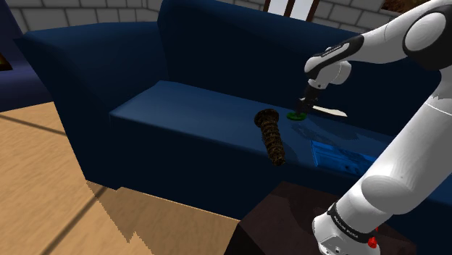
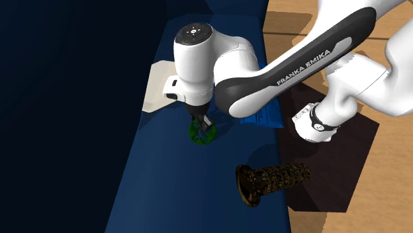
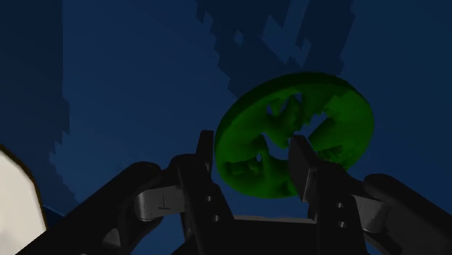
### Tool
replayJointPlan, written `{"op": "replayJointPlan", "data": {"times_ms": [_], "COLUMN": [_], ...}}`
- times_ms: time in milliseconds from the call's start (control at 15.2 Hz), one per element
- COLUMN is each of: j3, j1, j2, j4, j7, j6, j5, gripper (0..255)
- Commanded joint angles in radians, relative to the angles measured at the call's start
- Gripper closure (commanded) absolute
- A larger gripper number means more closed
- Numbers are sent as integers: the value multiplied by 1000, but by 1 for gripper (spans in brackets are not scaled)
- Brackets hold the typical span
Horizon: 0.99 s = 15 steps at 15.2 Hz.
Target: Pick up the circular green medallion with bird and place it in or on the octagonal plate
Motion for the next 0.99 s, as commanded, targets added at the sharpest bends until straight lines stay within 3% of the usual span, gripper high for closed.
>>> {"op": "replayJointPlan", "data": {"times_ms": [0, 924], "j3": [-1, 5], "j1": [2, 8], "j2": [-20, -119], "j4": [8, 110], "j7": [13, 71], "j6": [-24, -206], "j5": [-17, -91], "gripper": [255, 255]}}
